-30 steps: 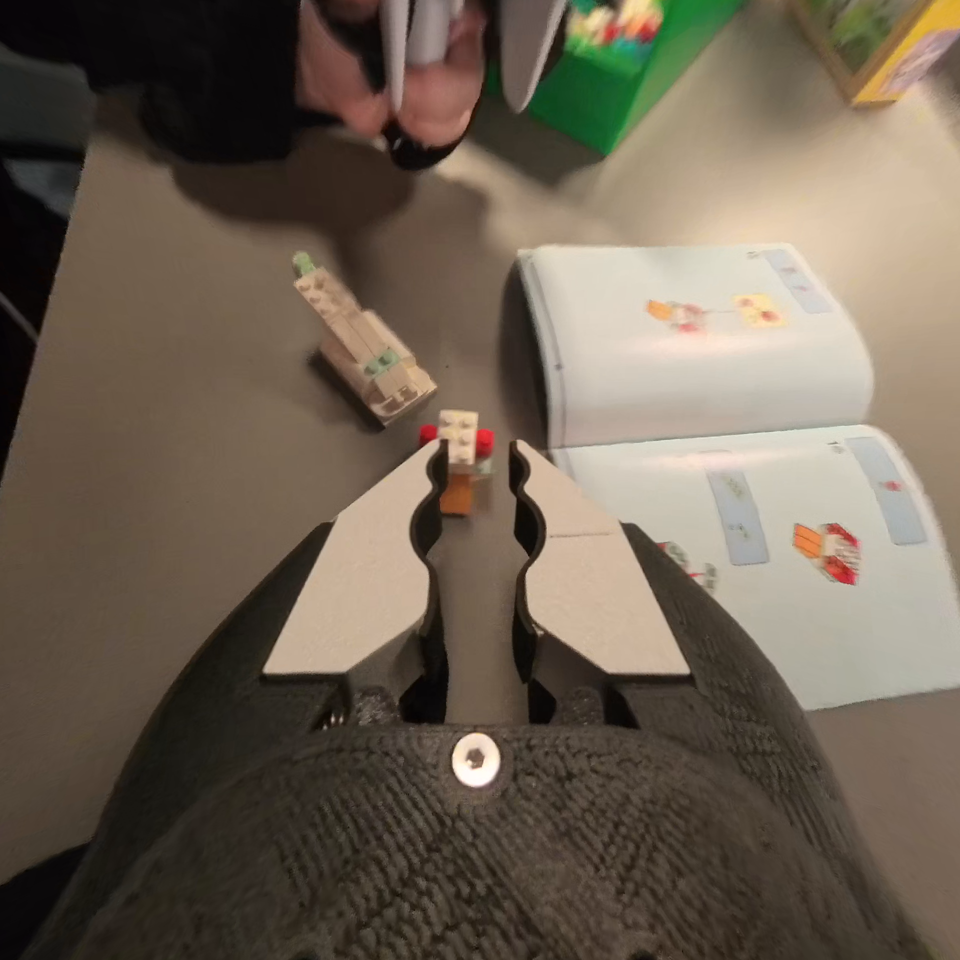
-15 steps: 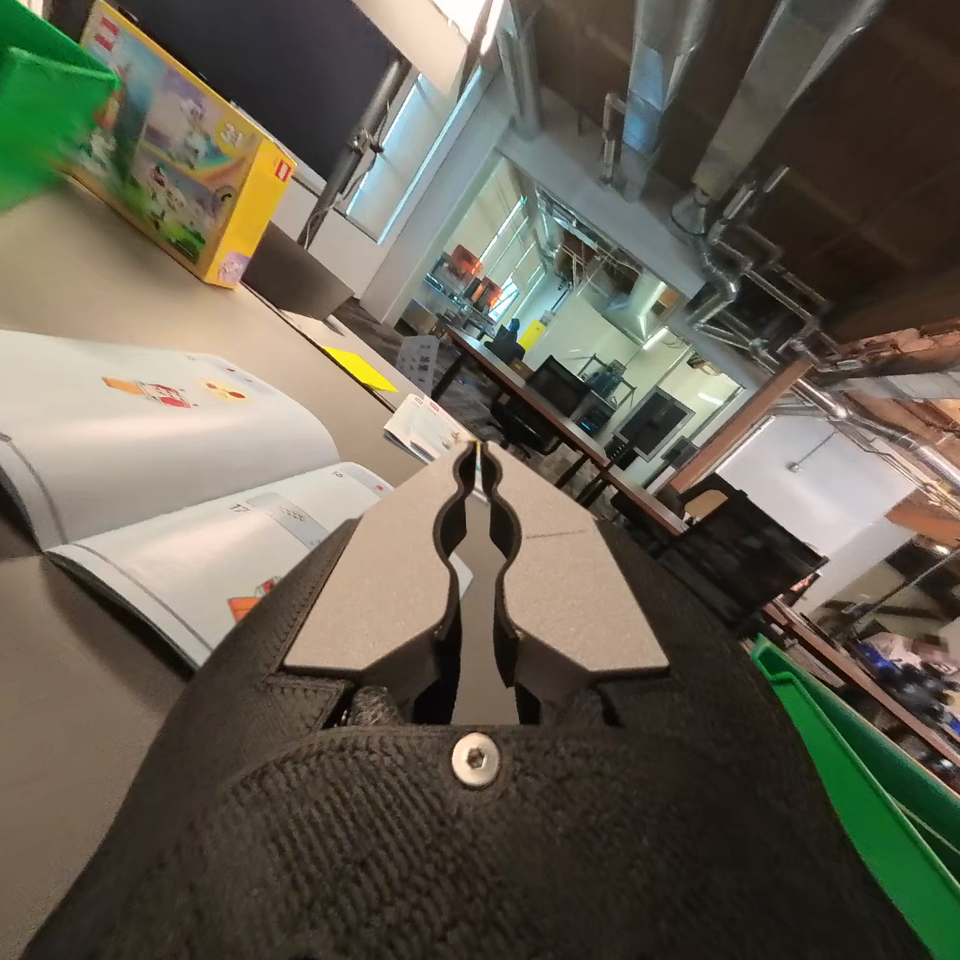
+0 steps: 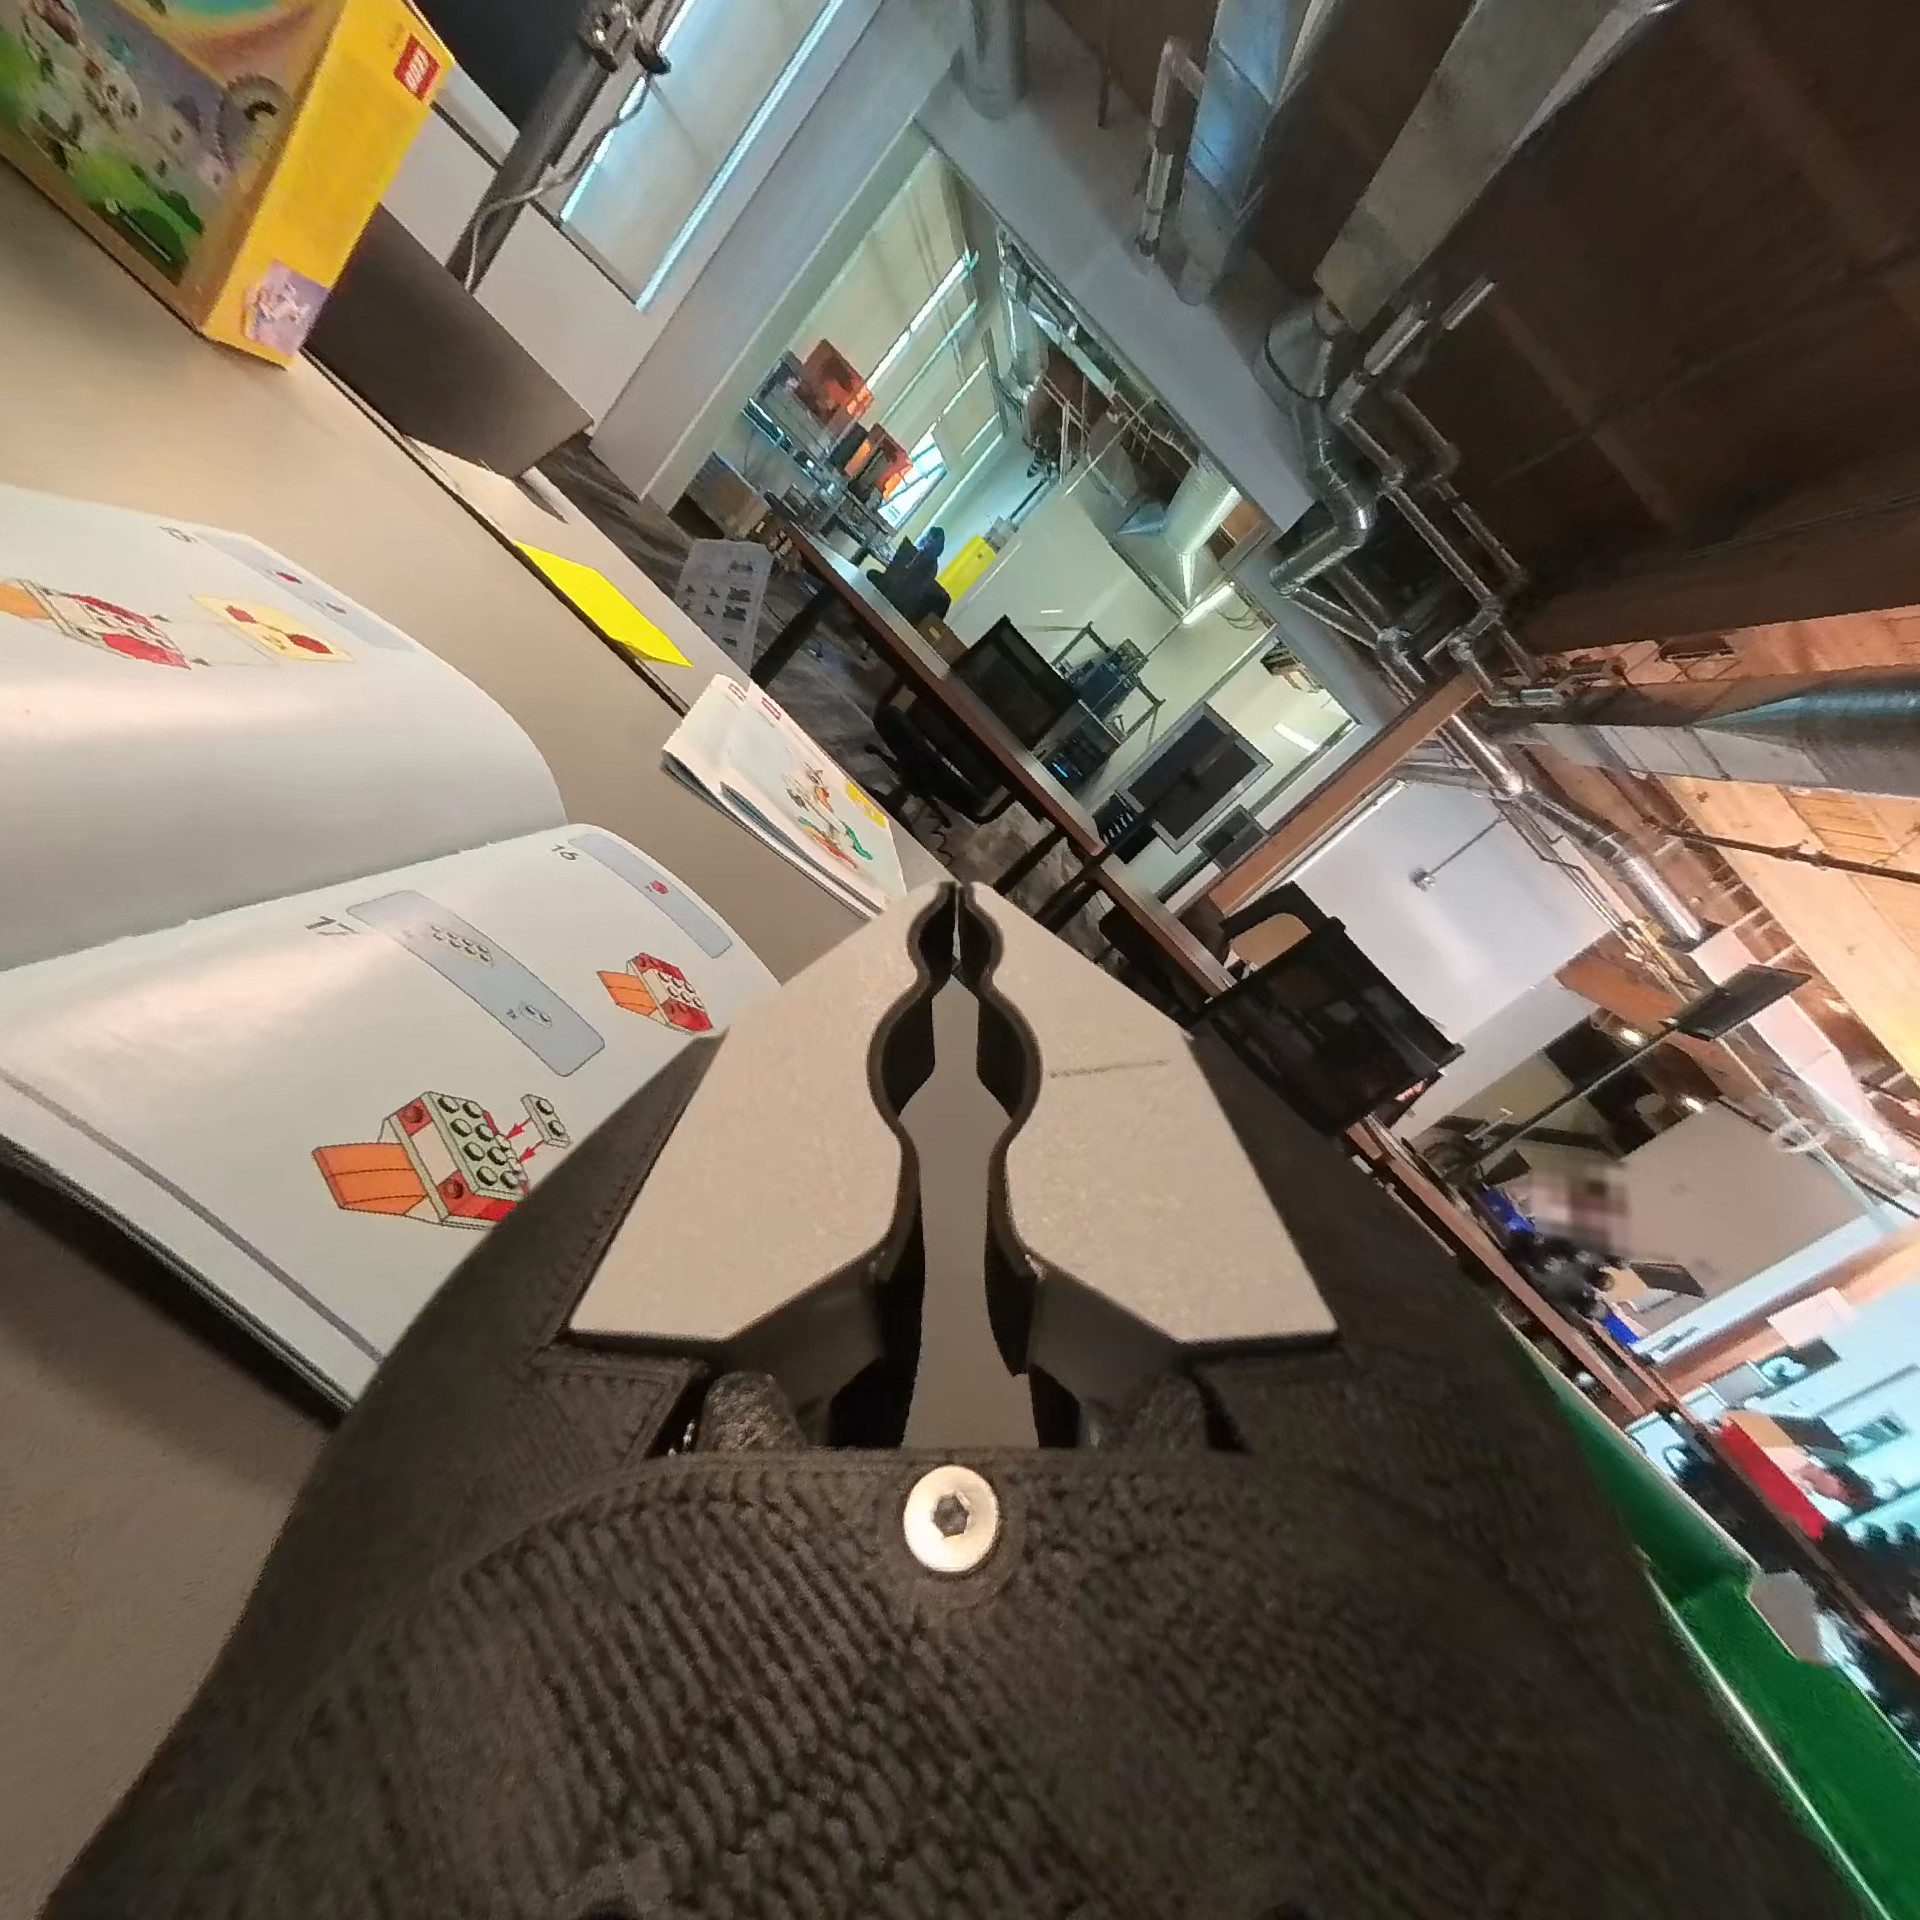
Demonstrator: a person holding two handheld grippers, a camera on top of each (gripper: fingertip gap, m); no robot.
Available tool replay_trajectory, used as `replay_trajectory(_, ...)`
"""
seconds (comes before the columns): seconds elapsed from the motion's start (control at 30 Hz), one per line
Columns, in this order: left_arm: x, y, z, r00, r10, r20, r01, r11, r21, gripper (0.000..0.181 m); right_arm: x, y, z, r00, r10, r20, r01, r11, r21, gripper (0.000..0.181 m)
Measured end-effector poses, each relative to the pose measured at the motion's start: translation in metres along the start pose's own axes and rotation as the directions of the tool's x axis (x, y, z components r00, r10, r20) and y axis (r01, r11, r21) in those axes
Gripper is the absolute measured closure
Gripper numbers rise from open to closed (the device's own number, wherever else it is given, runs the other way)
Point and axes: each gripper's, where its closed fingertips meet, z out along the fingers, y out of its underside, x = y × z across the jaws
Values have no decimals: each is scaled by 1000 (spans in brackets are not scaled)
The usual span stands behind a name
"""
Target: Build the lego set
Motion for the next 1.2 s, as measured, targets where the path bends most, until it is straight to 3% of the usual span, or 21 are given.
replay_trajectory(0.1, 11, -35, -10, 998, 61, 33, -64, 995, 74, 149, 4, 3, 0, 1000, 5, -22, -6, 1000, -16, 181)
replay_trajectory(0.23, 21, -91, -49, 988, 69, 135, -92, 981, 169, 153, 9, 4, 0, 999, 30, -41, -31, 999, -16, 181)
replay_trajectory(0.33, -2, -113, -86, 949, 125, 288, -157, 983, 90, 158, 12, 4, -1, 998, 50, -49, -51, 999, -8, 181)
replay_trajectory(0.37, -10, -111, -96, 944, 153, 292, -161, 987, 5, 181, 13, 4, 0, 997, 57, -53, -57, 998, -10, 181)
replay_trajectory(0.5, -76, -77, -140, 906, 183, 382, -38, 934, -355, 181, 18, 10, 1, 994, 70, -89, -73, 996, -42, 181)
replay_trajectory(0.63, -146, -15, -176, 863, 16, 505, 323, 751, -575, 178, 18, 10, 2, 993, 81, -86, -85, 996, -38, 181)
replay_trajectory(0.7, -154, 10, -170, 841, -234, 488, 502, 673, -543, 181, 17, 10, 2, 993, 83, -80, -86, 996, -34, 181)
replay_trajectory(0.77, -165, 34, -167, 753, -409, 516, 652, 574, -496, 181, 16, 10, 1, 993, 91, -73, -93, 995, -29, 181)
replay_trajectory(0.9, -195, 86, -193, 670, -315, 672, 737, 386, -554, 174, 16, 10, 2, 992, 113, -64, -114, 993, -23, 181)
replay_trajectory(1.2, -213, 123, -192, 585, -292, 757, 808, 289, -513, 163, 12, 10, 3, 992, 123, -36, -124, 992, -17, 181)
